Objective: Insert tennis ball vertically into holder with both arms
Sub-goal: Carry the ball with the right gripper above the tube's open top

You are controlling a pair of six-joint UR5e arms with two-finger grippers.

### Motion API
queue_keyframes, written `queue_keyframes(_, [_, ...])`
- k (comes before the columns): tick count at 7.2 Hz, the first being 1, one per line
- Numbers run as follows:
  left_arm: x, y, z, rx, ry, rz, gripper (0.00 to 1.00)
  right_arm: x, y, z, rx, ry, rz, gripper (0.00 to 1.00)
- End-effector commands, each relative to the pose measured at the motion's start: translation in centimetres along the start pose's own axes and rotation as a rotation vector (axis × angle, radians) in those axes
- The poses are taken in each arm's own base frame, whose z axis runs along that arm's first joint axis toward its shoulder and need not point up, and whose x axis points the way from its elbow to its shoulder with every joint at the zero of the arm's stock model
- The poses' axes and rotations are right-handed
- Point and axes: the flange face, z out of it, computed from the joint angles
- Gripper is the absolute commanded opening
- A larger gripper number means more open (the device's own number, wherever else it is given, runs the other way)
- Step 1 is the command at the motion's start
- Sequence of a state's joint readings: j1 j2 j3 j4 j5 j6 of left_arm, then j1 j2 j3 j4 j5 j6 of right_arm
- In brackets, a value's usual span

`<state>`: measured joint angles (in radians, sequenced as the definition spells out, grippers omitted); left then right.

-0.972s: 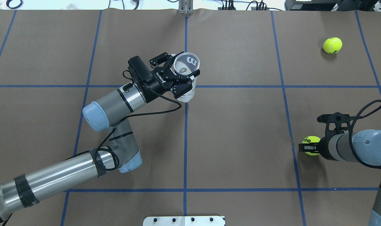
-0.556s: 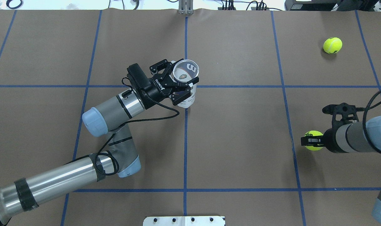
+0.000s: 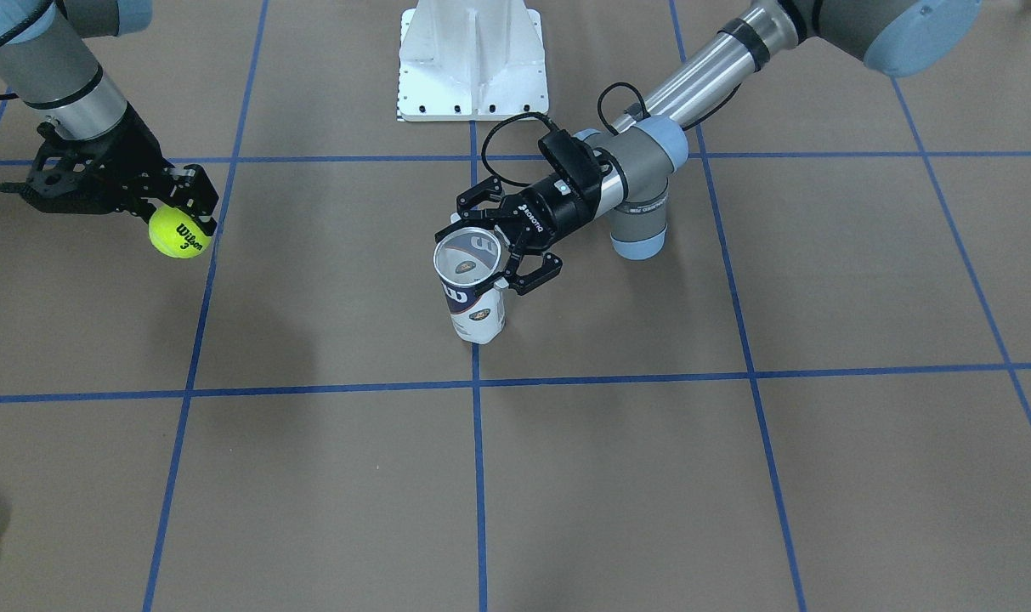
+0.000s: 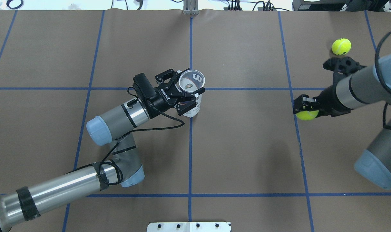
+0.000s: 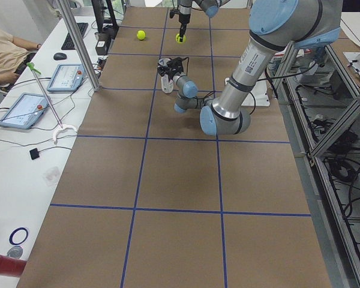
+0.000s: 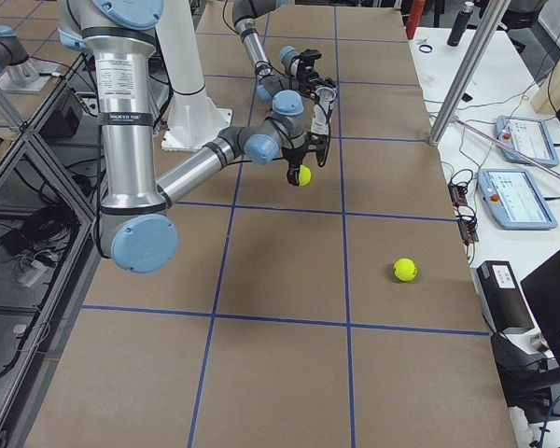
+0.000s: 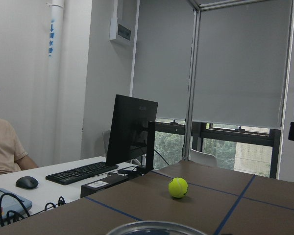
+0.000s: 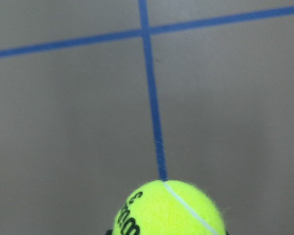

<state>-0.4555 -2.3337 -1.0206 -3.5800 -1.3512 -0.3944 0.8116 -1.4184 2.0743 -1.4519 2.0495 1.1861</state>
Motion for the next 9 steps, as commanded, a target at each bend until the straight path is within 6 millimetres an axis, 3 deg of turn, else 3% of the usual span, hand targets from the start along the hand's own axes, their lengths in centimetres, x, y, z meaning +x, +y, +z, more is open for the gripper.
queue_keyframes(1, [0.1,0.1,0.0,-0.001,0.001,-0.001,0.72,-10.0,-2.7,-5.9,0.002,0.014,0.032,0.08])
queue_keyframes(2, [0.1,0.1,0.0,-0.001,0.0,-0.001,0.74,-12.8,-2.8,-7.8,0.004,0.008,0.03,0.09])
queue_keyframes(4, [-0.1,0.0,0.0,0.0,-0.003,0.003,0.77,-15.6,-2.9,-9.6,0.021,-0.026,0.015,0.11])
queue_keyframes(5, [-0.2,0.0,-0.1,-0.002,-0.005,0.005,0.77,-18.3,-3.3,-10.6,0.022,-0.033,0.019,0.11])
queue_keyframes(7, [-0.3,0.2,-0.3,-0.006,-0.007,0.006,0.77,-24.9,-4.4,-10.9,0.011,-0.027,0.057,0.13])
queue_keyframes(9, [-0.3,0.4,-0.4,-0.008,-0.006,0.005,0.78,-30.9,-5.2,-10.3,0.013,-0.011,0.08,0.24])
